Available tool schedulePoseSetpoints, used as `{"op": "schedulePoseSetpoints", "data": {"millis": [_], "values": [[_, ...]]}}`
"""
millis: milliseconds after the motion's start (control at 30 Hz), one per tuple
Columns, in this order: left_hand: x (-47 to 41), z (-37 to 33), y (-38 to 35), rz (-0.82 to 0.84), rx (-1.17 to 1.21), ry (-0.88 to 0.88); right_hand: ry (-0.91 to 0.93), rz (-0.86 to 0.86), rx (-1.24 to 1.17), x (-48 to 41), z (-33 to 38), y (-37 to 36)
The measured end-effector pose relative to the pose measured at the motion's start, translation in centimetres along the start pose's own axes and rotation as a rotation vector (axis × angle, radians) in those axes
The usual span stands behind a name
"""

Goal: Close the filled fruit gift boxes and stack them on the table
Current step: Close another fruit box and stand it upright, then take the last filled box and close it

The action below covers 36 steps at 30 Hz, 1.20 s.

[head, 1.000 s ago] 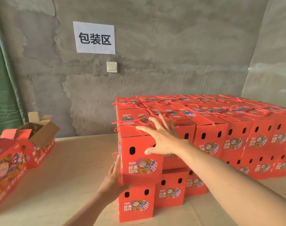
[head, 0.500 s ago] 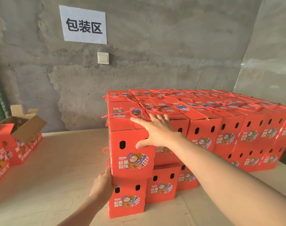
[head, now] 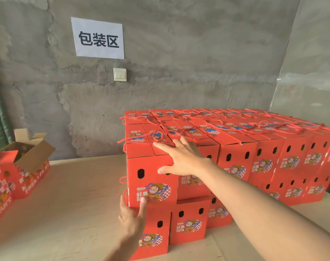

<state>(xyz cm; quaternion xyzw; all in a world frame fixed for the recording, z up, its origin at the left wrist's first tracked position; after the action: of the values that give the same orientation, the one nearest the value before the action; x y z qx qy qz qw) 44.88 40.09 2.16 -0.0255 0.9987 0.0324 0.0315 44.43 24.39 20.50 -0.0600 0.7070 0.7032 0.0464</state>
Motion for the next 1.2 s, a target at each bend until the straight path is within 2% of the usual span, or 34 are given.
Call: {"op": "schedulePoseSetpoints", "data": {"millis": [67, 233, 333, 433, 600, 900, 1200], "values": [[-0.8, 0.2, -0.5, -0.106, -0.038, 0.06, 0.003, -0.074, 0.063, -0.7, -0.3, -0.2], [-2.4, 0.9, -1.3, -0.133, -0.141, 0.23, -0.023, -0.232, 0.119, -1.9, 0.0, -0.6], [-2.5, 1.0, -1.1, -0.13, -0.169, 0.183, -0.03, -0.227, 0.106, -1.7, 0.0, -0.6], [-1.4, 1.5, -0.9, -0.075, -0.227, 0.111, -0.026, -0.144, 0.068, -1.7, -0.3, -0.5], [-0.2, 2.1, -1.4, -0.1, -0.519, -0.073, -0.081, -0.077, -0.018, -1.8, -0.4, -1.0], [-1.2, 3.0, -1.5, -0.105, -0.471, -0.142, -0.073, -0.144, 0.068, -2.1, -0.1, -1.1], [-2.1, 3.6, -1.7, -0.131, -0.429, -0.082, -0.126, -0.24, 0.073, -2.4, 0.5, -1.5]]}}
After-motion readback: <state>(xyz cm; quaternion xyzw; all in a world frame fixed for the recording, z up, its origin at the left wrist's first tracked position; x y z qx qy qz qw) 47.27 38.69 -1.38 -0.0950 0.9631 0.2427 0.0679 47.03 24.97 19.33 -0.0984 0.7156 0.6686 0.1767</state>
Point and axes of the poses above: each hand's wrist, its own x-axis away from the middle knuckle, its own y-axis out of the back of the hand, z = x × y, the point moved 5 cm from there along -x, towards the middle knuckle, and after that the axes turned 1 degree about -y, right-handed, at the moved point
